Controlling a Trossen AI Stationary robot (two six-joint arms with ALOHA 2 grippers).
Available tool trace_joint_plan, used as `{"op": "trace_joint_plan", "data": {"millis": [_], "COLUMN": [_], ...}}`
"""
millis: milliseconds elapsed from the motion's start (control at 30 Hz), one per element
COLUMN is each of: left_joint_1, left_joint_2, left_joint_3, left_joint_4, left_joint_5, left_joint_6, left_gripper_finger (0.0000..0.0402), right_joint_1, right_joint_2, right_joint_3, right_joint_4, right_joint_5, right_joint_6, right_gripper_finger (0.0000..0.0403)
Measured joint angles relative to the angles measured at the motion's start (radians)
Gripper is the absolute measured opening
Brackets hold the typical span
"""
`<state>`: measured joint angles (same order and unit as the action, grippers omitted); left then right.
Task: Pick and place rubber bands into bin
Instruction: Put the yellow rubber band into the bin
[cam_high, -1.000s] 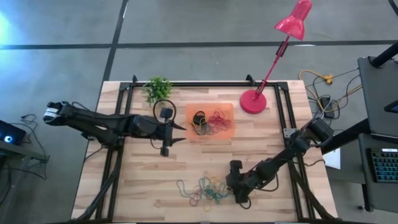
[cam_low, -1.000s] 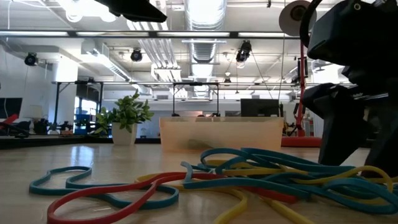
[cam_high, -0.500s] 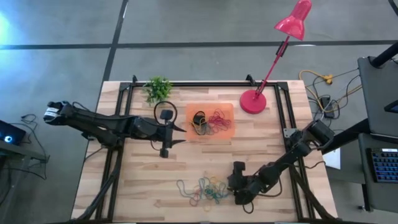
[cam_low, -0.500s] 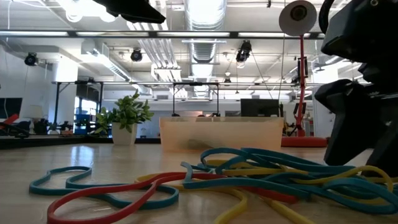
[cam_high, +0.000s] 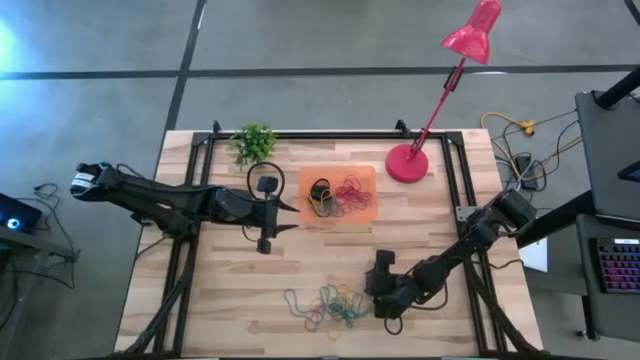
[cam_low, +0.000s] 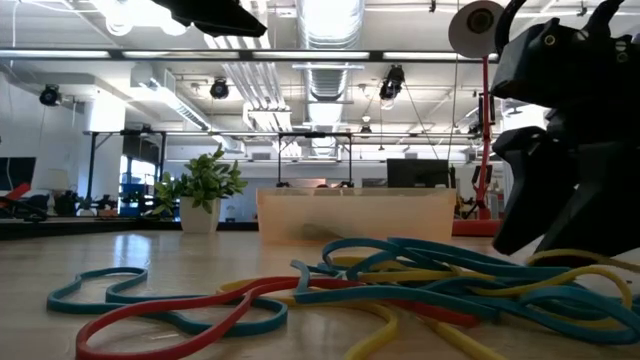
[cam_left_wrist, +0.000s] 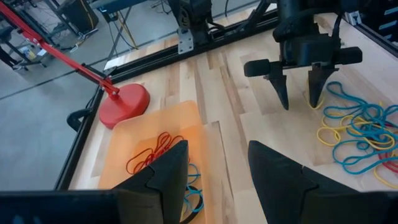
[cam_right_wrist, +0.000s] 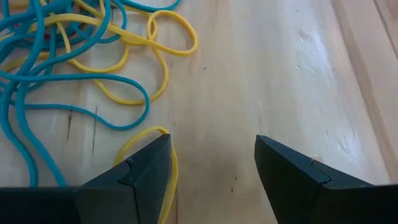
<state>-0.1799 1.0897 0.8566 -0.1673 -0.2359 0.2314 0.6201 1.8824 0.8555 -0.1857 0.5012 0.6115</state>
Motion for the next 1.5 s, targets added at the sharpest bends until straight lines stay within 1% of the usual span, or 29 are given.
{"op": "trace_joint_plan", "data": {"millis": [133, 300, 400, 567, 700, 1067, 1400, 1500], "left_joint_1": [0.000, 0.000, 0.000, 0.000, 0.000, 0.000, 0.000, 0.000], "left_joint_2": [0.000, 0.000, 0.000, 0.000, 0.000, 0.000, 0.000, 0.000], "left_joint_3": [0.000, 0.000, 0.000, 0.000, 0.000, -0.001, -0.001, -0.001], "left_joint_4": [0.000, 0.000, 0.000, 0.000, -0.003, -0.009, -0.009, -0.008], "left_joint_5": [0.000, 0.000, 0.000, 0.000, 0.000, 0.000, 0.000, 0.000], "left_joint_6": [0.000, -0.009, -0.012, -0.015, -0.016, -0.017, -0.018, -0.018], "left_gripper_finger": [0.0153, 0.0153, 0.0153, 0.0153, 0.0153, 0.0153, 0.0153, 0.0153], "right_joint_1": [0.008, 0.031, 0.039, 0.039, 0.038, 0.064, 0.094, 0.103], "right_joint_2": [0.000, 0.000, 0.001, 0.001, 0.001, 0.000, 0.000, 0.000], "right_joint_3": [-0.001, -0.006, -0.007, -0.008, -0.008, -0.005, -0.005, -0.005], "right_joint_4": [0.020, 0.053, 0.061, 0.072, 0.073, 0.058, 0.051, 0.050], "right_joint_5": [-0.022, -0.020, -0.020, -0.049, -0.091, -0.152, -0.154, -0.135], "right_joint_6": [-0.041, -0.097, -0.103, -0.125, -0.168, -0.142, 0.019, 0.051], "right_gripper_finger": [0.0202, 0.0160, 0.0138, 0.0117, 0.0112, 0.0111, 0.0110, 0.0105]}}
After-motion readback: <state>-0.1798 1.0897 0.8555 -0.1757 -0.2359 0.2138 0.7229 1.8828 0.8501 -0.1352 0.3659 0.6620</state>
